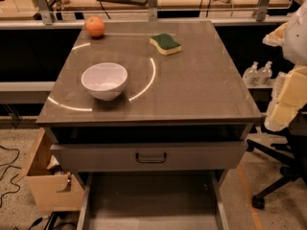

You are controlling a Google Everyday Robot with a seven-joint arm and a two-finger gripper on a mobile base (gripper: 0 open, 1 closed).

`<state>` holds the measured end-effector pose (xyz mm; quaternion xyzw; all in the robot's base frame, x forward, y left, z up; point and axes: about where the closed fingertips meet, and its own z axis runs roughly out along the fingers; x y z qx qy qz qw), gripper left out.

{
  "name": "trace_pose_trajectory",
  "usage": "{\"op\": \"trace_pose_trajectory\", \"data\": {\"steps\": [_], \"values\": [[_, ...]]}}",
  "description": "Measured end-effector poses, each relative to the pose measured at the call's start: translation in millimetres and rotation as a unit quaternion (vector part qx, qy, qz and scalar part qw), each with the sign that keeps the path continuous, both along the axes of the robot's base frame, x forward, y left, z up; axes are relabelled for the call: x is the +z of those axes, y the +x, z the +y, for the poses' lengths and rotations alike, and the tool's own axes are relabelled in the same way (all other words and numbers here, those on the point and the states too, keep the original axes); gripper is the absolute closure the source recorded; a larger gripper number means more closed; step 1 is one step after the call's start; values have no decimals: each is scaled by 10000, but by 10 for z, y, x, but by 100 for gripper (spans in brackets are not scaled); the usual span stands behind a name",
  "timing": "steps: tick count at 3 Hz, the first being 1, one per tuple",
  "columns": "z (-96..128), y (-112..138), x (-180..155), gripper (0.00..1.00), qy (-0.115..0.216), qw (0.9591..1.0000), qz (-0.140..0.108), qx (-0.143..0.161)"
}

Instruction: Place sponge into middle drawer

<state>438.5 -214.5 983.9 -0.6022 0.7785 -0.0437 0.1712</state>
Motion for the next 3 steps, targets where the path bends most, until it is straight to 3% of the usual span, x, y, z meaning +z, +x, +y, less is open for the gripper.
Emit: {"op": "trace_pose_trajectory", "data": {"steps": [1,2,3], "values": [[0,1,0,0,1,10000,-2,-1],[21,180,-23,0,148,9996,-176,-181],[34,627,-117,0,780,9930,-501,-730]]}}
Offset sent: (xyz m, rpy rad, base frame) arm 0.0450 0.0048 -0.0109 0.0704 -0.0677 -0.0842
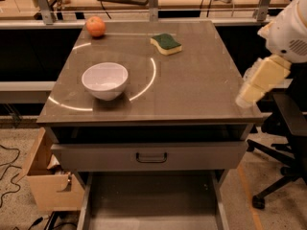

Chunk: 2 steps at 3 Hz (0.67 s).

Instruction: Place sponge into middle drawer

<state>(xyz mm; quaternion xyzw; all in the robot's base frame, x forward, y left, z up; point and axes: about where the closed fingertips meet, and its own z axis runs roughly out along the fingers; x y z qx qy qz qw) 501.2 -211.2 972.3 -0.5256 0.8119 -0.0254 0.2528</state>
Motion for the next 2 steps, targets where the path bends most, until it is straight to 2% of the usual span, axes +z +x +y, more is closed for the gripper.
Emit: {"op": "trace_pose_trajectory", "data": {"steps": [1,2], "values": [[100,499,-63,0,776,9950,-381,-498],[243,1019,-70,0,1379,9816,-841,-1021]]}}
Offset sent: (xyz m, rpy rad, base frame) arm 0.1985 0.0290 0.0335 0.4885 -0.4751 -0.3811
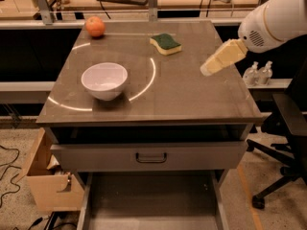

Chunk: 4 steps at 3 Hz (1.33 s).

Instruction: Place sponge into middle drawer

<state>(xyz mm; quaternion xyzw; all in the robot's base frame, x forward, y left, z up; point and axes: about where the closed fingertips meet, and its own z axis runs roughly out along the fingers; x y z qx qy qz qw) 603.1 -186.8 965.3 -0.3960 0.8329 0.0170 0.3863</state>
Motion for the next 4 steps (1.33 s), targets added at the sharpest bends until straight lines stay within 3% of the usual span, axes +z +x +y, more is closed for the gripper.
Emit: {"op": "trace_pose_trajectory", "data": {"steps": [1,2,3,4], "values": [[146,387,21,0,528,9969,-419,-396],[240,692,128,0,1048,9872,-900,-800],[244,749,269,0,1181,9829,-1128,-855],[250,733,251,0,1155,9838,-1088,-837]]}}
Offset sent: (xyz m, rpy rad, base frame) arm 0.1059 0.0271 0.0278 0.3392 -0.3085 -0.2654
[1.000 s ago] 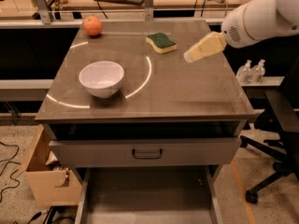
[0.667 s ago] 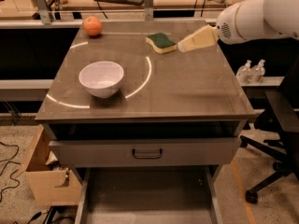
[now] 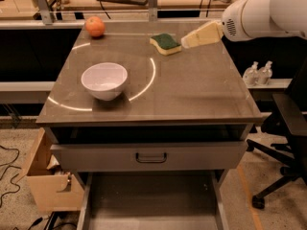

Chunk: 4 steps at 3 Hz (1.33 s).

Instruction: Place sponge into middle drawer

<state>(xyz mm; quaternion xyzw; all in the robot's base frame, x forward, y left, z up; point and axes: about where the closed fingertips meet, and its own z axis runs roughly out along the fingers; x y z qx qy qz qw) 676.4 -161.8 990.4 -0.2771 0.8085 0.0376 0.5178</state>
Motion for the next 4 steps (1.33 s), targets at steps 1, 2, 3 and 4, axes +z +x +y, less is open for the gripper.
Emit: {"op": "trace_pose_trajectory", "data": {"steps": [1,2,3,4], "values": [[42,0,-66,0,134,9998,-93,57],[171,211,-309,0,426,9985,-292,195],[379,563,-559,0,792,9946,-508,439],[592,925,-798,0,889,9919,-532,739]]}}
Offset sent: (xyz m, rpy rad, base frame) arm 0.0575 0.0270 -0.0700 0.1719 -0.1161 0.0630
